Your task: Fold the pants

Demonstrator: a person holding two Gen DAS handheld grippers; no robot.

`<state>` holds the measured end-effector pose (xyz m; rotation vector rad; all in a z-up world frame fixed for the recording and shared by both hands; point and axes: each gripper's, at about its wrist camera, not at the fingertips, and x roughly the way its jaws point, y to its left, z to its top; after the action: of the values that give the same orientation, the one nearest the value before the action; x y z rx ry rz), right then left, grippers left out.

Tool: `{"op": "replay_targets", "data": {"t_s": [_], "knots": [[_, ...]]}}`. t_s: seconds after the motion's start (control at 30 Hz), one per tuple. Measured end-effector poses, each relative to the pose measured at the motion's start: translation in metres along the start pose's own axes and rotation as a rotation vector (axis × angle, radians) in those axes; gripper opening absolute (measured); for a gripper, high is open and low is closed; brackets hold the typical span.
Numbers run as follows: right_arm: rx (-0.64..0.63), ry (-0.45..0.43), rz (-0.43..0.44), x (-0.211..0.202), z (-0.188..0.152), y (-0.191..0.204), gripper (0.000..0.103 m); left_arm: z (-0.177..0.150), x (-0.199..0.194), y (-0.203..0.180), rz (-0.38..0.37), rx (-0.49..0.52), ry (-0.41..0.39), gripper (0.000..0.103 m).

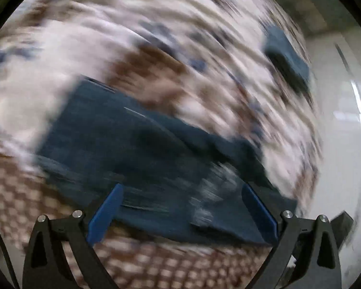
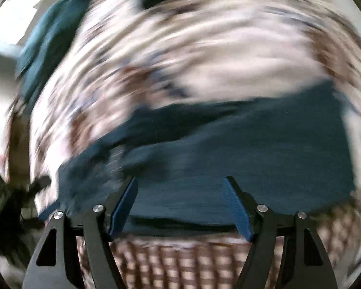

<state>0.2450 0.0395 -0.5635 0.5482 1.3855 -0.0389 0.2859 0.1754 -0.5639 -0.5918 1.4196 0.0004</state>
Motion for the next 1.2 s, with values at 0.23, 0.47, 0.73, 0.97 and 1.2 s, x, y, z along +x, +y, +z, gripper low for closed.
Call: {"op": "replay_targets", "data": {"t_s": [0.23,0.47,0.73,0.97,1.2], "knots": [[0.193,-0.072,-0.168,-0.036,0.02,-0.114,0.075,-0.002,0.102,-0.066,0.036,0.147,0.19,0.088],[0.162,-0.026,-0.254,-0.016,0.041,-0.161,0.075,-0.029,0.107,-0.069,0.205,0.321,0.156,0.023],[0.182,0.056,-0.26,0.017,0.052,-0.184,0.075,-0.037,0.103,-0.055,0.256,0.316,0.179,0.025],[0.362,0.078,0.044,-0.028,0.017,-0.179,0.071,-0.041,0.066,-0.03,-0.017,-0.067,0.232,0.059],[0.563,0.162,0.192,0.023,-0.005,-0.189,0.027,-0.051,0.098,-0.023,0.014,-0.149,0.256,0.057]]}}
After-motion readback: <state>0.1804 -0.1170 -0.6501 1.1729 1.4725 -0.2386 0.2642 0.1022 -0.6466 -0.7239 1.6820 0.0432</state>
